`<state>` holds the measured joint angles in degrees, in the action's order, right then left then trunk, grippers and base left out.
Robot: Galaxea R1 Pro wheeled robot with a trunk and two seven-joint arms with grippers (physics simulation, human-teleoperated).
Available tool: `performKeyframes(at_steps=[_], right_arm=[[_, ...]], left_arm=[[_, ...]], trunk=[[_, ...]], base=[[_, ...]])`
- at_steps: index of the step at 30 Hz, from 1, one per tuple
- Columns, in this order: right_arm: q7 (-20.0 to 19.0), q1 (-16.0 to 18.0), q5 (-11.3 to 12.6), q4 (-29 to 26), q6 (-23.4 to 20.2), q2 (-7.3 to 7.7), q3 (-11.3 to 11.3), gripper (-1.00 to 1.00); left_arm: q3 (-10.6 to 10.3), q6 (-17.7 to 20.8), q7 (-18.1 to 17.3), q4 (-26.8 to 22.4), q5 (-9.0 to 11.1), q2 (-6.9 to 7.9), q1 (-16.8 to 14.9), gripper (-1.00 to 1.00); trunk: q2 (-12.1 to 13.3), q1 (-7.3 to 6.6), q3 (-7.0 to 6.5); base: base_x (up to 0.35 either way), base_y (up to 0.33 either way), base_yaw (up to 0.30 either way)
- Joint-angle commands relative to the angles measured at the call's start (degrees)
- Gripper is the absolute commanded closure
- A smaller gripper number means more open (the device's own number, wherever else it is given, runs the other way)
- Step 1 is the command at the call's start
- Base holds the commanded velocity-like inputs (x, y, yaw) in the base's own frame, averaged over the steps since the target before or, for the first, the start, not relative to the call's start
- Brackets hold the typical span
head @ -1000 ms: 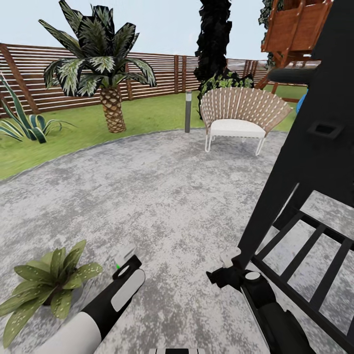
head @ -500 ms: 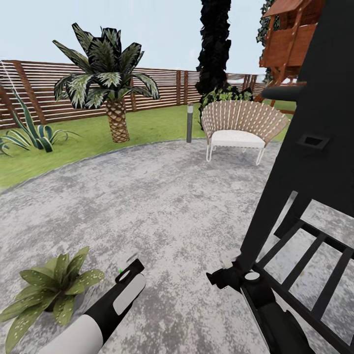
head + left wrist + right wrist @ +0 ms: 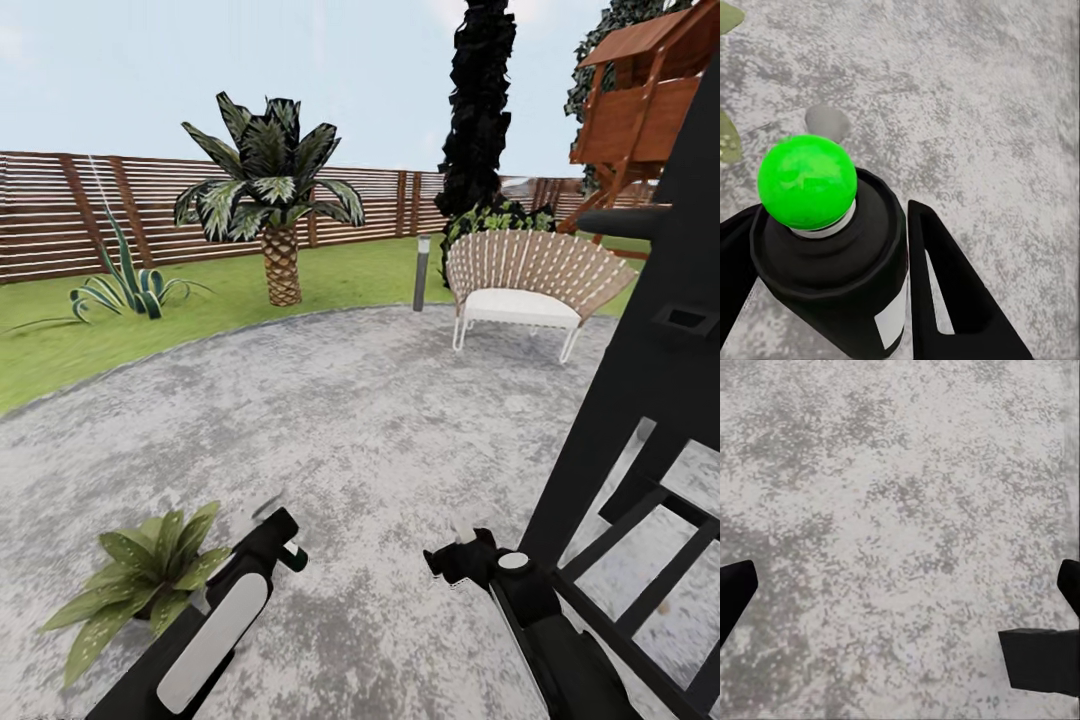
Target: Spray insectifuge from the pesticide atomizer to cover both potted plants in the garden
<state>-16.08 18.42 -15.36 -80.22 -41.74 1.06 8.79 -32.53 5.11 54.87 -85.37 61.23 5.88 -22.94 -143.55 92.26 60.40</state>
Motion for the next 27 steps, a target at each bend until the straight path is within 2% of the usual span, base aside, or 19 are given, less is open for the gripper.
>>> performKeyframes(at_steps=[1, 5, 23, 27], right_arm=[[0.7, 0.0, 0.0, 0.0, 0.0, 0.0, 0.0, -1.0], [2.0, 0.0, 0.1, 0.1, 0.0, 0.0, 0.1, -1.0], [2.1, 0.0, 0.2, 0.3, -0.2, 0.0, 0.1, -1.0], [2.1, 0.0, 0.2, 0.3, -0.3, 0.0, 0.2, -1.0]], left_arm=[[0.0, 0.5, 0.0, 0.0, -0.1, 0.0, 0.0, 1.0], [0.0, 3.5, -0.3, -0.1, -0.4, 0.07, 0.0, 1.0], [0.1, 3.9, -0.6, 0.4, 0.1, 0.06, 0.0, 1.0], [0.1, 3.8, -0.6, 0.7, 0.2, 0.09, 0.0, 1.0]], trunk=[[0.0, -0.02, -0.23], [0.1, -0.13, -1.12], [0.3, -0.59, -5.1], [1.9, -1.47, -5.82]], base=[[0.0, 0.0, 0.215], [0.0, 0.0, 0.237], [0.0, 0.0, 0.255], [0.0, 0.0, 0.268]])
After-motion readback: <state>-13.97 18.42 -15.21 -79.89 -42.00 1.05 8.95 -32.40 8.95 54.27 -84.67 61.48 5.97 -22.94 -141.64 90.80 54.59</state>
